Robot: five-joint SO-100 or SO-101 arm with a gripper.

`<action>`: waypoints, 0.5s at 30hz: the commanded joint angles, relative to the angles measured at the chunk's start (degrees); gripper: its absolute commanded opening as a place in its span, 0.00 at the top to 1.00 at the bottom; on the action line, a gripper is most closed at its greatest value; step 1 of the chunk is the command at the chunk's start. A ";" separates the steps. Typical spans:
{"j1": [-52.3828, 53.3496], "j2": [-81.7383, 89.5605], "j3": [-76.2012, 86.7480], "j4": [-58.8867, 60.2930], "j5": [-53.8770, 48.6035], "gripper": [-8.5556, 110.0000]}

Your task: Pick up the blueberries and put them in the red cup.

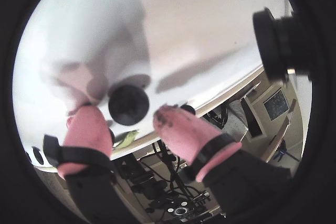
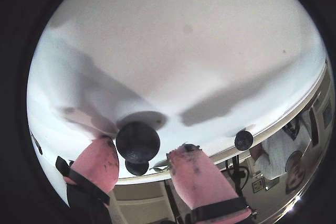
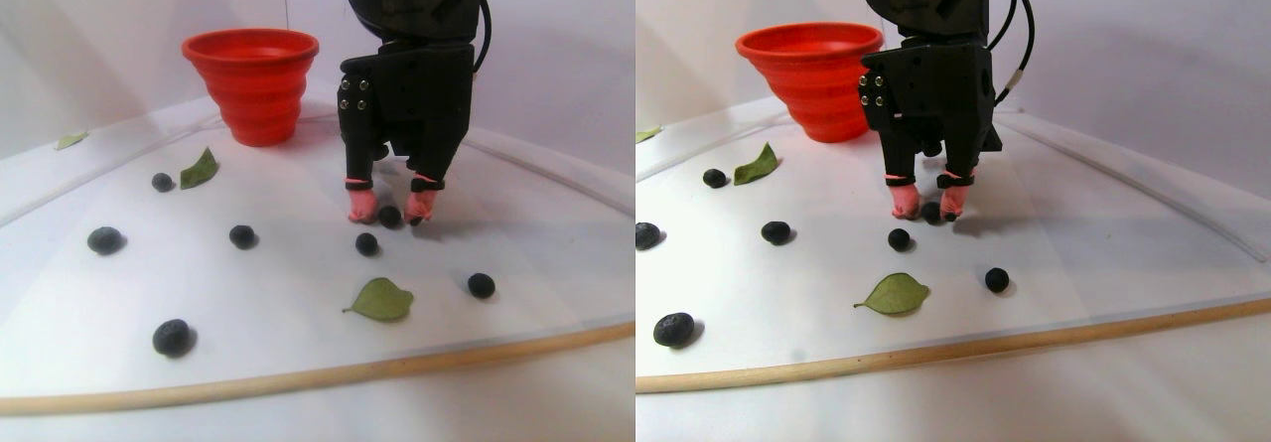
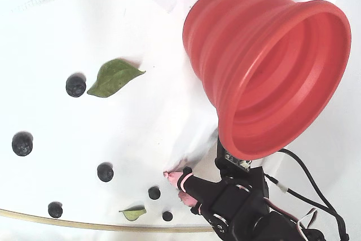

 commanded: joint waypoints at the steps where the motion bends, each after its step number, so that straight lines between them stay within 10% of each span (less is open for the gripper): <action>1: 1.67 1.76 -1.76 1.14 0.44 0.77; 15: 1.76 2.99 -1.85 2.46 0.00 0.78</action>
